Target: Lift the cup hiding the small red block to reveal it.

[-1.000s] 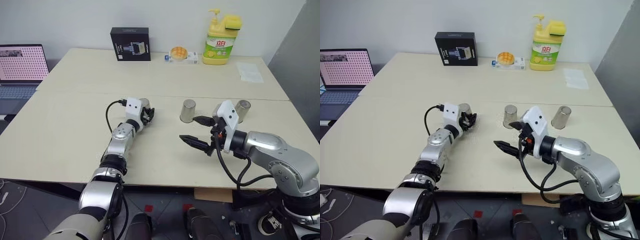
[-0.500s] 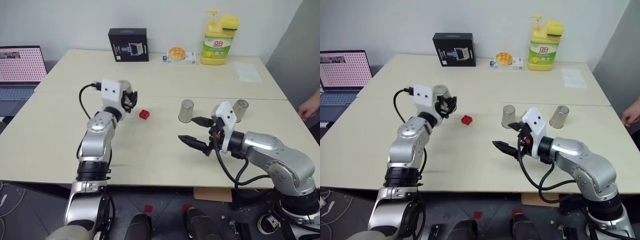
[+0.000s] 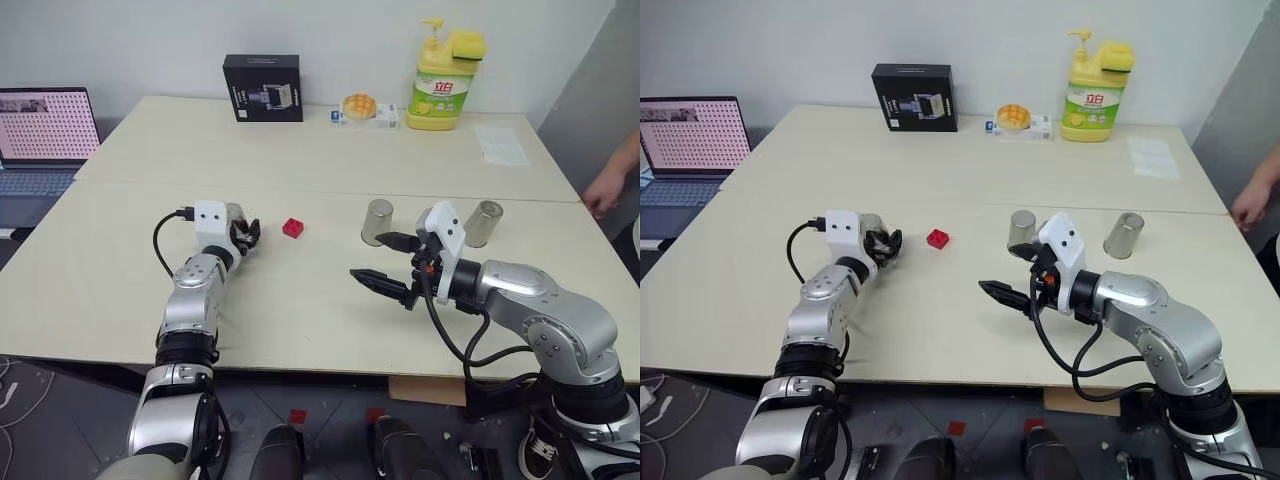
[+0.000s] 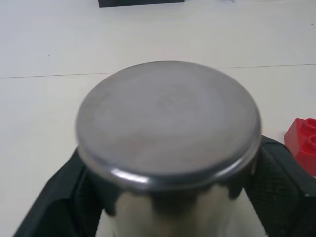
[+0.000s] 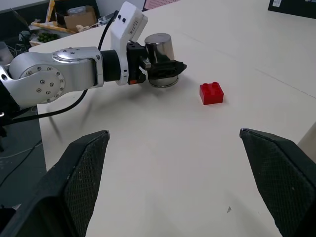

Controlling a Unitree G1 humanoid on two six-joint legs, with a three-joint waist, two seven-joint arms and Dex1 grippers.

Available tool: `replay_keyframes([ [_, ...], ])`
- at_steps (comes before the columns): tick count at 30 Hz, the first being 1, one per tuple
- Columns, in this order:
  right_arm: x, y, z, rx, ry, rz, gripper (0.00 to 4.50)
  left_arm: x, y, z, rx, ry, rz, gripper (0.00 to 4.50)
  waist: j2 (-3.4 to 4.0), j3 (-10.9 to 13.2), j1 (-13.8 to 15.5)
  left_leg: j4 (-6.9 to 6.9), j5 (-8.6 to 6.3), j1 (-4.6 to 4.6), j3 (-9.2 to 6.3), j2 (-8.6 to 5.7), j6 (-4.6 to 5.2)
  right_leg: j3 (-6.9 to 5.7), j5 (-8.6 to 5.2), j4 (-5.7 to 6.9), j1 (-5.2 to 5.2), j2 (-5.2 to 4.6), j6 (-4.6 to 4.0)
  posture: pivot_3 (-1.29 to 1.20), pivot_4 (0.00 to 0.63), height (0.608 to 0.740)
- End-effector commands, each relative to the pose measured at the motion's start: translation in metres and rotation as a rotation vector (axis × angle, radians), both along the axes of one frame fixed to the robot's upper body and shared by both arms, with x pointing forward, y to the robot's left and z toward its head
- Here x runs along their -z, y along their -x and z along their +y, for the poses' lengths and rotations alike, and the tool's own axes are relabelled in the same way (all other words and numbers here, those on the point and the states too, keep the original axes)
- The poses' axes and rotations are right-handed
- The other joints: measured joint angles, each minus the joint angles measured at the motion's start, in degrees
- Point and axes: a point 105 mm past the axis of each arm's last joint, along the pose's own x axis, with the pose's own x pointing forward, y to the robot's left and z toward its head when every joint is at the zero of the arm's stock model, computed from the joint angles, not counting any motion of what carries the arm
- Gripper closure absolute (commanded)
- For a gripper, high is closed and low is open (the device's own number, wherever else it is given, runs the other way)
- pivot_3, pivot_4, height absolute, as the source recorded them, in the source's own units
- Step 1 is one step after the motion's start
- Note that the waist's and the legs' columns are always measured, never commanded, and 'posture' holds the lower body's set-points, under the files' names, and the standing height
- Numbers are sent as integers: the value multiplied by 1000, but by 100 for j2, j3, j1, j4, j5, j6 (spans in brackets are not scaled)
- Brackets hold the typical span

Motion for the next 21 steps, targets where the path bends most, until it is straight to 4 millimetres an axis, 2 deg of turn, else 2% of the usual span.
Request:
replay_keyframes([
  [1,-10,3,5,-13,-20,-46,0,-26,3,2,13,-10,-77,7,0,0,-8,0,0,0,0,0,0,0,0,0,0,0,0,0,150,740],
  [4,-10,3,6,-14,-26,-45,0,-42,12,9,4,-49,-82,7,0,0,-23,1,0,1,-1,1,0,0,0,3,0,0,0,0,150,740],
  [6,-10,3,6,-13,-31,-44,0,-65,27,12,50,-91,-86,7,-1,0,-55,1,0,1,1,2,0,1,0,4,-2,1,0,0,150,740],
  [9,-9,2,4,-9,-35,-38,0,-80,47,17,105,-101,-28,7,-1,1,-69,-3,0,0,-1,6,0,-2,-2,6,-5,3,-3,0,150,740],
  [12,-3,2,-1,1,-26,-21,0,-81,78,14,266,-144,98,7,-1,1,-93,-2,0,3,-2,7,0,-4,-4,4,-3,2,-5,0,150,740],
  [15,1,1,-8,23,-19,-7,0,-76,108,0,437,-164,201,7,-1,2,-136,-5,-1,8,2,7,-1,-1,-8,0,-1,-1,-13,0,150,740],
  [21,5,1,-19,69,-10,1,0,-66,121,-10,542,-264,244,7,-2,2,-126,-1,0,14,2,9,-1,-4,-25,2,0,-2,-42,0,150,740],
])
